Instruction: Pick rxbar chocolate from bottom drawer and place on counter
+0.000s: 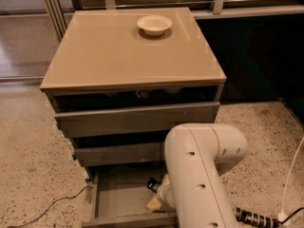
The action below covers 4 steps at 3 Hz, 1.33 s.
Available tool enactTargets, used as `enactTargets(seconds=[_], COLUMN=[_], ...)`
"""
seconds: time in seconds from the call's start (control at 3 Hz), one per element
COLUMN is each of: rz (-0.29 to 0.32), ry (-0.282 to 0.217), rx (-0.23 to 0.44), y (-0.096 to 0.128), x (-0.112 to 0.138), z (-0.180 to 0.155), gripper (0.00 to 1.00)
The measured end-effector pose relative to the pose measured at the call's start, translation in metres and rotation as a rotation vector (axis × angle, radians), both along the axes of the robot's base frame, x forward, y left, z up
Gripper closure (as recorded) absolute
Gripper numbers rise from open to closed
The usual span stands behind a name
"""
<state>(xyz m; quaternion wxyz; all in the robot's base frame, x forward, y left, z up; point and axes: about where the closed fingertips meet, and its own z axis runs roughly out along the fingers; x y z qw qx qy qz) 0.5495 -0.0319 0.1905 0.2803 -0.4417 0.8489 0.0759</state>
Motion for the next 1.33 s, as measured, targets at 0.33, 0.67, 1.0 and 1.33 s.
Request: enactTargets(seconds=[0.33, 0.67, 1.0, 1.33], rz=[0.0, 0.0, -0.01, -0.016], ry=[0.046, 0.046, 0.053, 0.051], rx=[-0.014, -0.014, -0.03, -0.042], y=[0.006, 0.006, 0.001, -0.003], x=[0.025, 0.025, 0.032, 0.042], z=[-0.029, -0.029, -0.035, -0.041], gripper=[0.0, 0.0, 0.0, 0.0])
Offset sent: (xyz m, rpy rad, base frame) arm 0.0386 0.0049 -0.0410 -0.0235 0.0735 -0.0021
